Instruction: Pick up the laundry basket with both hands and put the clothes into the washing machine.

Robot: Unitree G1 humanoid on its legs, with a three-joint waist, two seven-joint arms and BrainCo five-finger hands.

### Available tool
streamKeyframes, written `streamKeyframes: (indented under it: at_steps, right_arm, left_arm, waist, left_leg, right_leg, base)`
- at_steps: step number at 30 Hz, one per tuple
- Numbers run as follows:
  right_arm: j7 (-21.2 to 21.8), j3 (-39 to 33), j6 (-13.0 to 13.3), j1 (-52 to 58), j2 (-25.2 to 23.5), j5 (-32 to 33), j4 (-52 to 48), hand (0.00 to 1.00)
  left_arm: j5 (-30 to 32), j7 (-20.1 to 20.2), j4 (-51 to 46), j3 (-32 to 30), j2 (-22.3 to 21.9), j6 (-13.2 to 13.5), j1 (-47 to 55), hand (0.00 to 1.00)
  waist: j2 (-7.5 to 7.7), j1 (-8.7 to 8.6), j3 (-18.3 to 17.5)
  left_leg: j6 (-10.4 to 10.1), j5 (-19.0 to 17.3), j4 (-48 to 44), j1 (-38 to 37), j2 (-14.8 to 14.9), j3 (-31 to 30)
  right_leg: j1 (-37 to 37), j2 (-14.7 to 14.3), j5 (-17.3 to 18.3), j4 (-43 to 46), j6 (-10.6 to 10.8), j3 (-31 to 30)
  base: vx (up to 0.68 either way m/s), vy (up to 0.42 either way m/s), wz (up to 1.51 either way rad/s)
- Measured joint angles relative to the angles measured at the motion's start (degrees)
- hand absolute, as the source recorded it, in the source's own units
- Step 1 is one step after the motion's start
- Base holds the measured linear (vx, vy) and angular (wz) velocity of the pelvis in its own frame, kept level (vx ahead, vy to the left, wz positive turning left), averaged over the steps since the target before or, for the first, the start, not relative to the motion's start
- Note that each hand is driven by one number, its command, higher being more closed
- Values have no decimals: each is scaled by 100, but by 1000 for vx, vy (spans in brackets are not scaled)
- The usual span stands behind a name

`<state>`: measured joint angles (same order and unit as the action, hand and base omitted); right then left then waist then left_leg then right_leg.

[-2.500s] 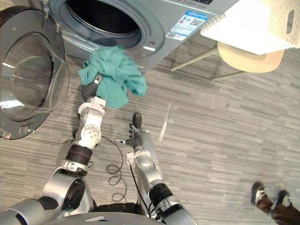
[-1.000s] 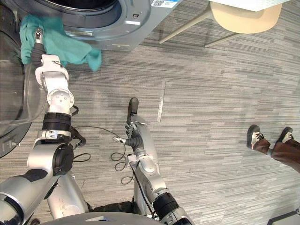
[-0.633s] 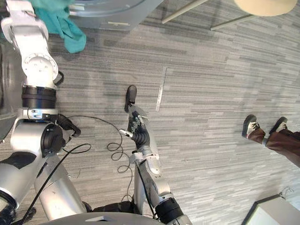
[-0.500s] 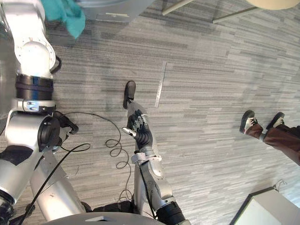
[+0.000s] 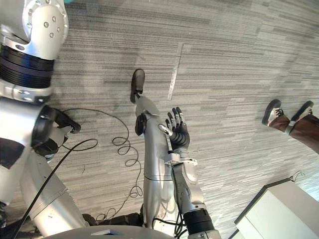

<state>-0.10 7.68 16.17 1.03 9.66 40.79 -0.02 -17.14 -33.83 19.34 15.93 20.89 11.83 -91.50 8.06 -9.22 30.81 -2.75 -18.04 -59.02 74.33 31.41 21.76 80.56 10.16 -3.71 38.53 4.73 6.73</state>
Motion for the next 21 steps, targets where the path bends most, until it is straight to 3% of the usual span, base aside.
streamKeyframes:
  at_steps: [1,2,4,5,7,10,11,14,16,17,19,21]
  right_arm:
    - [106,-3,29,104,81,171,-97,0]
    - [140,-10,64,175,110,248,-177,0]
    - [317,-119,173,397,138,501,-408,0]
    - [351,-145,209,429,155,562,-435,0]
    - [475,-229,336,570,211,1098,-590,0]
    - [515,-226,443,637,201,1472,-741,0]
    - [732,-207,491,1019,186,1854,-925,0]
    - [762,-137,492,1114,182,1935,-924,0]
    - [792,-219,488,986,129,1982,-746,0]
    - [731,-337,487,836,86,1954,-605,0]
    - [404,-649,486,562,30,1924,-624,0]
    - [235,-767,450,531,36,1702,-710,0]
  left_arm:
    - [960,-90,182,307,249,-355,-213,100]
    - [1432,-89,318,516,399,-546,-350,100]
    - [2971,73,816,1356,973,-1064,-802,100]
    - [3327,217,880,1566,1133,-1114,-903,100]
    - [4676,905,894,2390,1557,-1177,-1284,100]
    - [5143,1172,896,2705,1611,-1235,-1396,100]
    - [5288,1135,896,2669,1563,-1335,-1504,100]
    - [5274,1029,997,2653,1505,-1344,-1608,100]
    - [5205,1047,1160,2294,1080,-1390,-1607,100]
    - [4678,1037,1204,2078,815,-1358,-1607,100]
    - [2294,1034,1469,1441,240,-1186,-1602,100]
    - [697,1095,1495,1038,145,-958,-1609,100]
  waist:
    - [0,37,0]
    - [0,57,0]
    - [0,118,0]
    - [0,125,0]
    - [-1,142,1]
    - [-24,135,15]
    - [-114,143,72]
    - [-123,166,77]
    - [-124,197,77]
    - [-128,212,80]
    - [-170,223,102]
    - [-172,218,101]
  left_leg:
    - [2,0,-22,74,-2,-7]
    - [4,-1,-48,101,-2,-6]
    - [21,-11,-101,133,0,11]
    - [39,-22,-100,134,-2,19]
    - [90,-58,-91,151,-5,60]
    - [134,-84,-35,158,-21,123]
    - [132,-80,59,211,-54,207]
    - [119,-48,98,267,-82,193]
    - [128,-25,142,268,-150,189]
    - [140,-13,164,269,-196,190]
    - [176,23,208,276,-294,199]
    - [177,30,210,280,-300,189]
  right_leg:
    - [46,-9,-14,-7,10,3]
    - [61,-5,-19,-10,15,2]
    - [45,7,-64,-77,51,-1]
    - [33,7,-81,-115,56,0]
    - [3,5,-164,-254,92,-9]
    - [-23,-2,-263,-448,109,-13]
    - [88,4,-316,-542,120,-52]
    - [150,9,-315,-519,119,-34]
    - [150,61,-314,-520,121,-17]
    - [150,94,-313,-520,123,-16]
    - [150,178,-315,-524,124,-15]
    - [146,183,-317,-525,126,-10]
  base:
    - [0,0,0]
    - [-25,33,-2]
    - [-24,44,-3]
    - [-30,46,-6]
    - [-44,54,-10]
    - [-75,45,-8]
    - [-139,33,-6]
    - [-81,7,3]
    - [-55,10,16]
    - [-55,24,24]
    - [-61,29,22]
    - [-46,16,4]
